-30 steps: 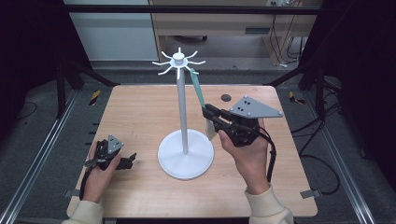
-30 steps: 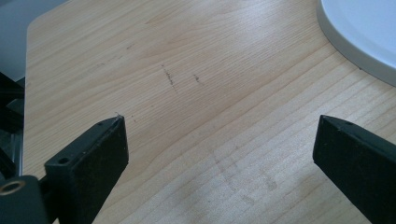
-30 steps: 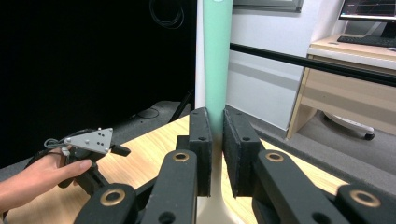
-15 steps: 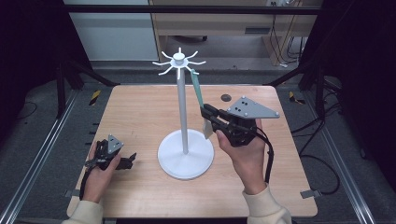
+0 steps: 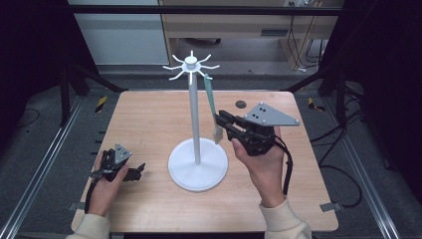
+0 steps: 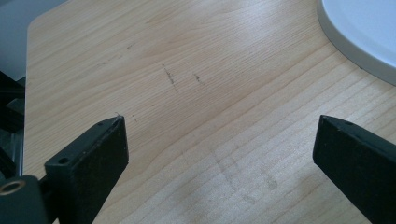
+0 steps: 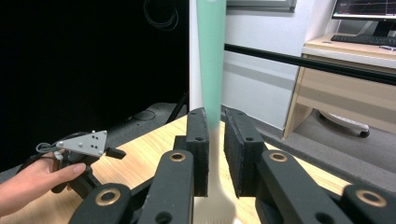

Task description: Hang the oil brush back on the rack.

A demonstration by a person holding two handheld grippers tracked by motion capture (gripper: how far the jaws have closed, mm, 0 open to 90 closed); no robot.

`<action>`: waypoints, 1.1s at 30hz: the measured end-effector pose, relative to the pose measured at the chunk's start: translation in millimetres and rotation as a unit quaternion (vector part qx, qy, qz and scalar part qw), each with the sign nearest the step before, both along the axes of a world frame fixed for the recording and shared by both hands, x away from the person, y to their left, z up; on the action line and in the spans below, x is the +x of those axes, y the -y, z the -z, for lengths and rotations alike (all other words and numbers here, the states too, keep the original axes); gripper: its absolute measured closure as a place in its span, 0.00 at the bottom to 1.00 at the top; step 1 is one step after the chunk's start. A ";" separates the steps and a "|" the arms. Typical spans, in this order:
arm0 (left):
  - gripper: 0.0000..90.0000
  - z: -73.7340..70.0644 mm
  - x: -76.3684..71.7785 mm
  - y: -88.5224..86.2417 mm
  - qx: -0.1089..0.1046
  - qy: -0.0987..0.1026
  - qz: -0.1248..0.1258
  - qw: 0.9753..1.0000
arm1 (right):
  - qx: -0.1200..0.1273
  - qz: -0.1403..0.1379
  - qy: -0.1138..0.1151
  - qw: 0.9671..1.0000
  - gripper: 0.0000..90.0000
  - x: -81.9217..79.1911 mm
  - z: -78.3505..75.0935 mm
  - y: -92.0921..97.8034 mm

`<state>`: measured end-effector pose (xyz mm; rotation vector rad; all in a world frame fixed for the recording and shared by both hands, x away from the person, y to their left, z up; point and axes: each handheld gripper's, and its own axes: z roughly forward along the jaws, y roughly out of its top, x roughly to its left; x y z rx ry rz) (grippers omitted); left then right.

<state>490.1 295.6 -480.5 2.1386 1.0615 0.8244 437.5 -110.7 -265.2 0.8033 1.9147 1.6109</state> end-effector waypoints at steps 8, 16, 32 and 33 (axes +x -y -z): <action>0.03 0.0 0.1 0.3 0.000 0.000 0.000 1.000 | 0.000 0.012 0.001 1.000 0.88 -0.8 -1.0 6.6; 0.03 0.1 0.3 0.9 0.000 -0.001 0.001 1.000 | -0.034 0.070 0.000 0.997 0.81 1.6 3.7 24.0; 0.03 0.3 0.4 0.7 -0.001 0.000 0.001 1.000 | -0.053 0.131 -0.025 0.990 0.44 16.8 18.3 37.3; 0.03 0.3 0.4 0.8 -0.001 0.000 0.001 1.000 | -0.056 0.133 -0.026 0.989 0.41 17.9 19.0 37.8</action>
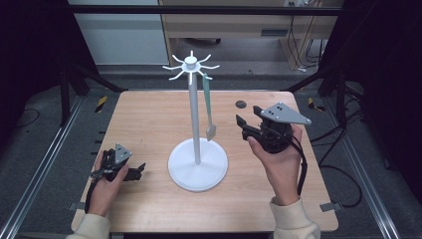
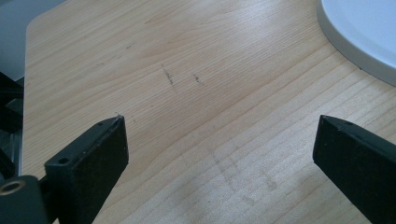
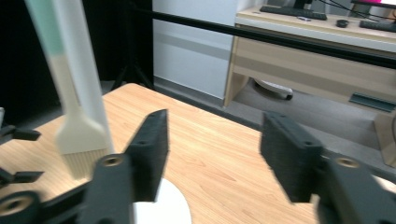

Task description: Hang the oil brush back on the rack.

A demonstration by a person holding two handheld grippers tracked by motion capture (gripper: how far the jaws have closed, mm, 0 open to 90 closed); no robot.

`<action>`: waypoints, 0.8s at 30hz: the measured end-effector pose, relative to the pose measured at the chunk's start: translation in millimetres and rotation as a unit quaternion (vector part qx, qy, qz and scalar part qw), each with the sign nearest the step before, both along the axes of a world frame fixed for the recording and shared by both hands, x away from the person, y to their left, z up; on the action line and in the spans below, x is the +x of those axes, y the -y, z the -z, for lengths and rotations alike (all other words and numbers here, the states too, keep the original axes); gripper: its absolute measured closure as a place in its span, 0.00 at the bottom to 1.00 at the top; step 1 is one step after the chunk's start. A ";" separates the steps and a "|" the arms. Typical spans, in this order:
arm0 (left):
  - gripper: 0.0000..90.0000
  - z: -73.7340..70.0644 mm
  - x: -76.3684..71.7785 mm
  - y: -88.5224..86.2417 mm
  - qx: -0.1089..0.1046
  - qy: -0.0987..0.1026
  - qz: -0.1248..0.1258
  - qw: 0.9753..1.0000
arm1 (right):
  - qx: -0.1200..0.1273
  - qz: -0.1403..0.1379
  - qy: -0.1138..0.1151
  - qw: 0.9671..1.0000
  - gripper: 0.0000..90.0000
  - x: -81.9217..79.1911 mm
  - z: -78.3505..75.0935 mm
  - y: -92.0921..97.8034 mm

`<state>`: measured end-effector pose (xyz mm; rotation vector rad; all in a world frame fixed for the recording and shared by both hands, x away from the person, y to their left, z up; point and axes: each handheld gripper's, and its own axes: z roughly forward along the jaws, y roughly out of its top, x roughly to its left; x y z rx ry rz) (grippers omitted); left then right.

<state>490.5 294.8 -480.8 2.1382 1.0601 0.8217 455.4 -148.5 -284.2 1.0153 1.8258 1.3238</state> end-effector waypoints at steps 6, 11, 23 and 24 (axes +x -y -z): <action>0.03 0.0 -0.1 -0.4 0.000 0.000 0.000 1.000 | -0.010 0.030 0.015 0.999 0.23 7.7 7.4 4.5; 0.03 -0.2 -0.1 -0.2 0.000 0.001 0.000 1.000 | -0.025 0.039 0.006 0.999 0.12 15.6 19.3 10.2; 0.03 -1.3 -0.2 -0.8 -0.003 0.003 -0.001 1.000 | -0.056 0.095 -0.056 0.992 0.11 42.3 74.5 41.6; 0.03 -1.4 -0.2 -0.7 -0.003 0.002 -0.001 1.000 | -0.057 0.099 -0.061 0.992 0.11 43.7 79.0 44.6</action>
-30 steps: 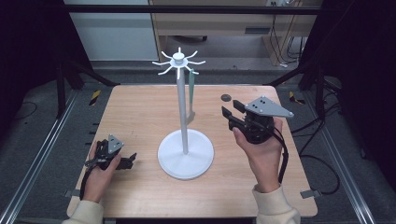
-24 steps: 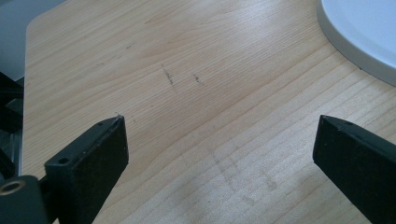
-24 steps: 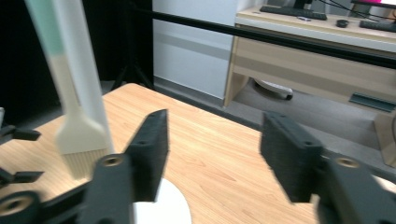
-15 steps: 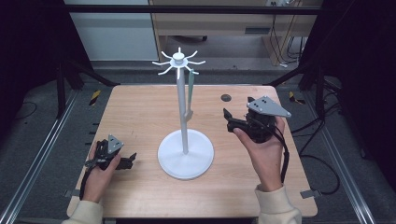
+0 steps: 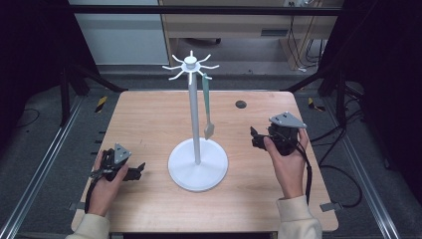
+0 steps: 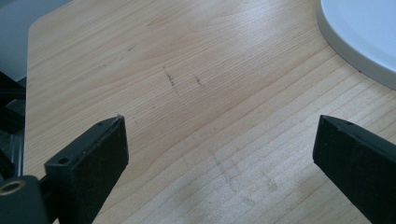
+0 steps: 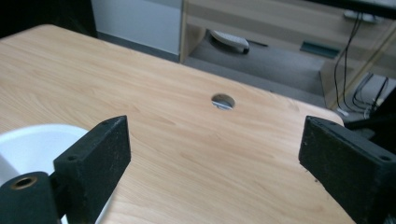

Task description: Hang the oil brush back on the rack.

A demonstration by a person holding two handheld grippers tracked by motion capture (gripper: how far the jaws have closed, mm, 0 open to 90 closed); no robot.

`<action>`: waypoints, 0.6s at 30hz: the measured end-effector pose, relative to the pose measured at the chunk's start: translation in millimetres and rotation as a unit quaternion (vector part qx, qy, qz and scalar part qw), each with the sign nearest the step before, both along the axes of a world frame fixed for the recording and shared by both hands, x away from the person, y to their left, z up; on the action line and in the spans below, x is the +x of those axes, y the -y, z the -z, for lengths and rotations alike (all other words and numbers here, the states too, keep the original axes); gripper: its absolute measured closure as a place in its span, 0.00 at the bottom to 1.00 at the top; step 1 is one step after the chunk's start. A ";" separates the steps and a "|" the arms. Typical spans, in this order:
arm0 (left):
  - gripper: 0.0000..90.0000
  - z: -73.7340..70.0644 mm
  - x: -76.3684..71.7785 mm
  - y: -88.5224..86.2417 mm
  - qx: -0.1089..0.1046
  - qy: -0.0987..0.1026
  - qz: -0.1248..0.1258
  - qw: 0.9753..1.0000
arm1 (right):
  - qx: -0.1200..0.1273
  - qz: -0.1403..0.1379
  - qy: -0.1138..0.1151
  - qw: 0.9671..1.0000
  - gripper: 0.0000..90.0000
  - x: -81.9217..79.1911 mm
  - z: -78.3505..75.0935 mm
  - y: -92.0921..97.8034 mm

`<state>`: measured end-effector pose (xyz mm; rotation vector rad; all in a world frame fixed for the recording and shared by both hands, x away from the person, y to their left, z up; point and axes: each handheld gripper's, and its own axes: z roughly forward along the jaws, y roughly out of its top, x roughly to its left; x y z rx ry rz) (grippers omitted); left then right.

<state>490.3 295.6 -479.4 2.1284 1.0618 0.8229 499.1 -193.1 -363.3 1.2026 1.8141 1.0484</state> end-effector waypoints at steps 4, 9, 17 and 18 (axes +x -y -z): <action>0.03 -0.1 -0.1 0.3 0.000 0.001 0.000 1.000 | -0.002 0.006 -0.014 1.000 0.11 3.8 13.1 8.7; 0.03 -0.4 -0.3 -0.2 0.000 0.001 0.000 1.000 | -0.014 0.017 -0.037 0.999 0.10 9.6 29.1 14.6; 0.03 -0.2 -0.1 0.3 0.000 0.001 0.002 1.000 | -0.017 0.009 -0.057 0.998 0.15 16.7 55.0 24.5; 0.03 -0.3 -0.2 0.2 0.000 0.002 0.001 1.000 | -0.016 0.012 -0.048 0.999 0.15 16.5 58.0 25.1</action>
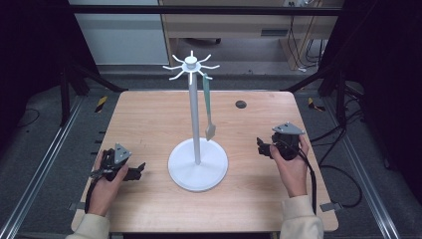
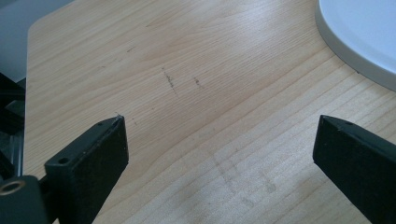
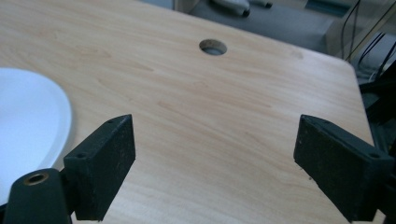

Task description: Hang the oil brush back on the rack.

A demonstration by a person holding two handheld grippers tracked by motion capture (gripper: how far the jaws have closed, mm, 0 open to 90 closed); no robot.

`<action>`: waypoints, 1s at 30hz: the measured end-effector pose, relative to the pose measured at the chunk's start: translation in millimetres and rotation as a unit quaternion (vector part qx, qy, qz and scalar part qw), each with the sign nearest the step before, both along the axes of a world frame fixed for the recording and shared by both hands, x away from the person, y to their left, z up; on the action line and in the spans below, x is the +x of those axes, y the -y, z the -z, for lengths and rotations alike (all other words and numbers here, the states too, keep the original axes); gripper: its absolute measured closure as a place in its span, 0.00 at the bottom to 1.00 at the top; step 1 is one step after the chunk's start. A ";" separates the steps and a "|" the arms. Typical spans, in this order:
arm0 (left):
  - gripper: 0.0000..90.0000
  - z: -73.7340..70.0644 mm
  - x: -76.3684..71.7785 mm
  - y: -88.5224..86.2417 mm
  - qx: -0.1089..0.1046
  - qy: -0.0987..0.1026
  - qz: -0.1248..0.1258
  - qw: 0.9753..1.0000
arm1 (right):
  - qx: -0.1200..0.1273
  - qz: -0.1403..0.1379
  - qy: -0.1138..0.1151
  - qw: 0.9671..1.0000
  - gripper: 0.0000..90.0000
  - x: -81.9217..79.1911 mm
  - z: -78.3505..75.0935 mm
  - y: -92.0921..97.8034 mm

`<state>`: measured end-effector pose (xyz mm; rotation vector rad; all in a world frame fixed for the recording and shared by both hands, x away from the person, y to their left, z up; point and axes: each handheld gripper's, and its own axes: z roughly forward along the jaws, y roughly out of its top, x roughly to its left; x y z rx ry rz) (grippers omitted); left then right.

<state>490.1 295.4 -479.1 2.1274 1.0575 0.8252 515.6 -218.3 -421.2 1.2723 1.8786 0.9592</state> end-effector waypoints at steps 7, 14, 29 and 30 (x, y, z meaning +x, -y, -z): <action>0.03 0.1 0.0 0.3 0.000 0.000 0.000 1.000 | -0.014 0.000 -0.008 1.000 0.14 3.7 17.8 1.9; 0.03 0.1 0.0 0.3 0.001 0.000 0.000 1.000 | -0.013 -0.002 -0.026 1.000 0.14 7.3 32.4 2.7; 0.03 0.3 0.1 0.7 0.004 0.000 -0.002 1.000 | 0.004 -0.019 -0.049 0.999 0.14 14.7 48.3 -3.5; 0.03 0.4 0.1 0.7 0.005 0.000 -0.002 1.000 | 0.005 -0.023 -0.051 0.998 0.14 15.5 49.5 -4.0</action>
